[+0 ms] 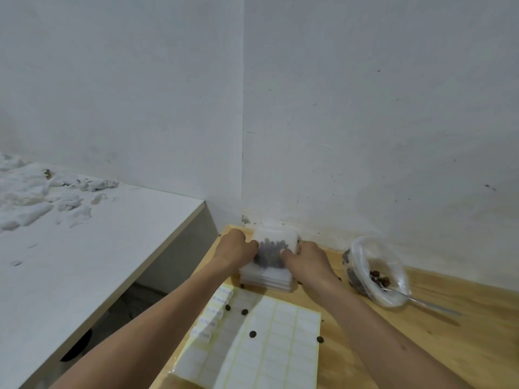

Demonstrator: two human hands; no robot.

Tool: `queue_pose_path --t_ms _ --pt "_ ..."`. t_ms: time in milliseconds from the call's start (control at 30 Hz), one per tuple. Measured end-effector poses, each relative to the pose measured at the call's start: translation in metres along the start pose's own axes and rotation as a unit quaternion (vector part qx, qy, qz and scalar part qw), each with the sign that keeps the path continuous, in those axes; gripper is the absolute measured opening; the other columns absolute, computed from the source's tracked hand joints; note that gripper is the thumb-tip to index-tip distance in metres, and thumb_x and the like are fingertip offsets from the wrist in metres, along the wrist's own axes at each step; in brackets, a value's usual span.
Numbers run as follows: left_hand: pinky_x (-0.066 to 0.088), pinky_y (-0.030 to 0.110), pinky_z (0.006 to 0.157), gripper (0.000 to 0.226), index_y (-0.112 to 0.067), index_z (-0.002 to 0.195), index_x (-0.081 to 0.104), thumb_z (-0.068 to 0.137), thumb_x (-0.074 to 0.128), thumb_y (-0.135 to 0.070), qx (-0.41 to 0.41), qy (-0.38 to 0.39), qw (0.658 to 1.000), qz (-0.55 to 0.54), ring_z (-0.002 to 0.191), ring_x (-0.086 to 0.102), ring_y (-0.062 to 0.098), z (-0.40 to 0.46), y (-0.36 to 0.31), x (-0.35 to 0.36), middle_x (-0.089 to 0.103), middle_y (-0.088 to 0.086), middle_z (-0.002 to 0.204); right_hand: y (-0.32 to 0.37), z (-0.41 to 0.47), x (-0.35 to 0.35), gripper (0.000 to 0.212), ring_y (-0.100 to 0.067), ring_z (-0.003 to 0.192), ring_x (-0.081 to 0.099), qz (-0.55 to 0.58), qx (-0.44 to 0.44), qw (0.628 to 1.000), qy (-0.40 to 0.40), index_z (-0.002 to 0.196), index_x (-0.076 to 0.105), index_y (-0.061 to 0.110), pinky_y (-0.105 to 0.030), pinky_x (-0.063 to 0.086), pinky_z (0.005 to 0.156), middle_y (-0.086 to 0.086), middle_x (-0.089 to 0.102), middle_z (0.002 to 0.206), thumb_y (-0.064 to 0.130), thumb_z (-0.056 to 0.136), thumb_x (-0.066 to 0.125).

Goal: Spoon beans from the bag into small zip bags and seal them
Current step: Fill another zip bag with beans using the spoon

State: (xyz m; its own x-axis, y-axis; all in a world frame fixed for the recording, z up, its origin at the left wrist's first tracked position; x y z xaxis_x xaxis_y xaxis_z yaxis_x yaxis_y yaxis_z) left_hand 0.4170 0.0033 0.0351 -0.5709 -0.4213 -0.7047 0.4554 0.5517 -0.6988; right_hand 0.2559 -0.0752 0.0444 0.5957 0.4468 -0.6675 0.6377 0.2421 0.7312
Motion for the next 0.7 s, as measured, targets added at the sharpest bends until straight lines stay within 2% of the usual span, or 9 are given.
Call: queue_pose_path --t_ms 67,100,133,167,233,300,467,567,700 --pt "0.046 0.032 0.079 0.017 -0.012 0.099 0.052 0.101 0.055 -0.028 0.016 -0.014 1.0 0.009 0.087 0.053 0.02 -0.004 -0.005 -0.004 0.053 0.003 0.097 0.003 -0.005 -0.013 0.023 -0.013 0.063 0.052 -0.023 -0.015 1.0 -0.007 0.089 0.056 0.013 -0.026 0.037 0.049 0.002 0.053 0.074 0.033 0.101 0.054" --pt "0.049 0.034 0.085 0.016 -0.012 0.103 0.054 0.101 0.055 -0.028 0.025 -0.023 0.999 0.01 0.092 0.056 0.022 -0.007 -0.01 -0.006 0.057 0.006 0.101 0.006 -0.009 -0.022 0.023 -0.013 0.063 0.053 -0.035 -0.024 0.999 -0.01 0.086 0.057 0.014 -0.026 0.04 0.051 0.001 0.055 0.075 0.032 0.101 0.054" --pt "0.051 0.037 0.092 0.019 -0.011 0.109 0.059 0.101 0.055 -0.028 0.035 -0.034 0.999 0.008 0.099 0.06 0.024 -0.01 -0.015 -0.007 0.062 0.01 0.108 0.007 -0.013 -0.032 0.022 -0.016 0.07 0.059 -0.042 -0.035 0.998 -0.01 0.092 0.062 0.013 -0.029 0.045 0.059 -0.002 0.062 0.082 0.032 0.1 0.054" --pt "0.051 0.038 0.097 0.03 -0.009 0.121 0.063 0.1 0.054 -0.028 0.046 -0.05 0.998 0.006 0.108 0.063 0.027 -0.014 -0.023 -0.007 0.066 0.012 0.119 0.008 -0.017 -0.043 0.027 -0.021 0.085 0.065 -0.041 -0.046 0.998 -0.017 0.11 0.067 0.01 -0.031 0.05 0.072 -0.005 0.069 0.1 0.032 0.1 0.055" --pt "0.047 0.034 0.098 0.042 -0.006 0.136 0.06 0.1 0.054 -0.027 0.073 -0.074 0.995 0.006 0.121 0.061 0.028 -0.027 -0.043 -0.004 0.066 0.011 0.132 0.007 -0.03 -0.069 0.047 -0.026 0.118 0.062 -0.04 -0.058 0.996 -0.052 0.14 0.057 0.009 -0.034 0.05 0.095 -0.006 0.064 0.133 0.033 0.099 0.055" --pt "0.045 0.033 0.096 0.041 -0.006 0.137 0.059 0.101 0.053 -0.026 0.116 -0.079 0.99 -0.004 0.121 0.061 0.027 -0.044 -0.07 0.007 0.067 0.011 0.13 0.001 -0.045 -0.099 0.049 -0.024 0.123 0.06 -0.056 -0.071 0.992 -0.089 0.142 0.056 0.012 -0.037 0.049 0.102 -0.005 0.062 0.138 0.034 0.098 0.057" --pt "0.051 0.035 0.093 0.036 -0.009 0.13 0.064 0.1 0.053 -0.027 0.237 -0.059 0.969 -0.03 0.112 0.064 0.023 -0.095 -0.141 0.06 0.069 0.007 0.125 -0.049 -0.083 -0.182 0.043 -0.025 0.121 0.06 -0.112 -0.013 0.982 -0.15 0.135 0.063 0.015 -0.037 0.049 0.101 -0.003 0.066 0.131 0.031 0.095 0.061" --pt "0.051 0.034 0.091 0.033 -0.01 0.126 0.067 0.099 0.054 -0.024 0.287 0.011 0.957 -0.042 0.106 0.066 0.019 -0.129 -0.176 0.104 0.071 0.003 0.118 -0.097 -0.109 -0.227 0.043 -0.029 0.12 0.062 -0.146 0.055 0.973 -0.167 0.129 0.068 0.013 -0.042 0.052 0.101 -0.008 0.068 0.131 0.029 0.089 0.066" --pt "0.048 0.028 0.085 0.034 -0.008 0.127 0.067 0.098 0.059 -0.025 0.343 0.136 0.929 -0.011 0.105 0.066 0.021 -0.174 -0.212 0.172 0.072 0.005 0.116 -0.166 -0.153 -0.271 0.041 -0.034 0.102 0.07 -0.171 0.151 0.956 -0.184 0.115 0.071 -0.002 -0.048 0.058 0.091 -0.02 0.072 0.116 0.021 0.081 0.073"
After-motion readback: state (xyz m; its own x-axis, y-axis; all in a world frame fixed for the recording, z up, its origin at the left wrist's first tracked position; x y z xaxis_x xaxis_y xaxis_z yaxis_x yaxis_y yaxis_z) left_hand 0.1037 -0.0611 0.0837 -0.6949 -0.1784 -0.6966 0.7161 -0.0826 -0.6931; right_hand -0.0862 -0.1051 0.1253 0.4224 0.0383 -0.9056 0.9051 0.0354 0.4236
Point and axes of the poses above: each hand's wrist, its own z-axis towards the middle knuckle, its own x-axis out of the palm, y = z × x, the point moved 5 cm from there along z, towards the middle knuckle
